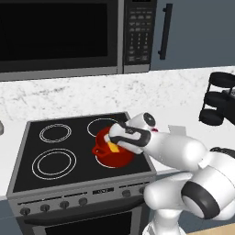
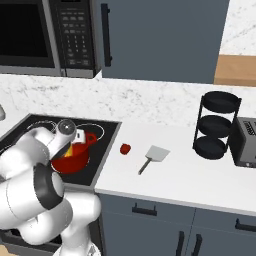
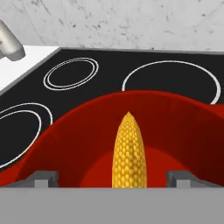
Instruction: Put the corn and bell pepper in the pot. Retrieve the spatula and lightly stir the vegetables in the pot.
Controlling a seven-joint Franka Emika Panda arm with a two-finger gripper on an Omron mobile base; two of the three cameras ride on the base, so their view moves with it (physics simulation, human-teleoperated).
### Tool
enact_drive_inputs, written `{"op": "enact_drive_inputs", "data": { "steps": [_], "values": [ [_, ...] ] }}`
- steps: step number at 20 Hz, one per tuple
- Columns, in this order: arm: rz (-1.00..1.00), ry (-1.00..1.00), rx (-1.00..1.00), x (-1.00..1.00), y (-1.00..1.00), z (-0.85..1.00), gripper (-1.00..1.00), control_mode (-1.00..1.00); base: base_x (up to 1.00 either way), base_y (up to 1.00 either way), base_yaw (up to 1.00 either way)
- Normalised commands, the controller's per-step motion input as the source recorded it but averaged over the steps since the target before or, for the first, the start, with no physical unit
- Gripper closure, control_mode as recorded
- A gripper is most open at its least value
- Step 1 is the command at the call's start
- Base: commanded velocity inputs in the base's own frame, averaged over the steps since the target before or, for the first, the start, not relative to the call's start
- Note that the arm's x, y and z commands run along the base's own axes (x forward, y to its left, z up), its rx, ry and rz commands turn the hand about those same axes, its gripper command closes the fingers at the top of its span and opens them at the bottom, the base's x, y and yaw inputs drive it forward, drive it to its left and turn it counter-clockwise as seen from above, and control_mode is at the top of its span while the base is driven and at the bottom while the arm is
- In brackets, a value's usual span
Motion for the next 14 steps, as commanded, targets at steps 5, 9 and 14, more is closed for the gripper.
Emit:
{"op": "enact_drive_inputs", "data": {
  "steps": [5,9,14],
  "values": [
    [-0.05,-0.02,0.00,-0.34,-0.14,0.99,-1.00,-1.00,0.00,0.00,0.00],
    [-0.06,0.06,0.00,-0.62,-0.30,0.79,-1.00,-1.00,0.00,0.00,0.00],
    [-0.12,0.25,0.00,-0.38,-0.86,0.54,-1.00,-1.00,0.00,0.00,0.00]
  ]
}}
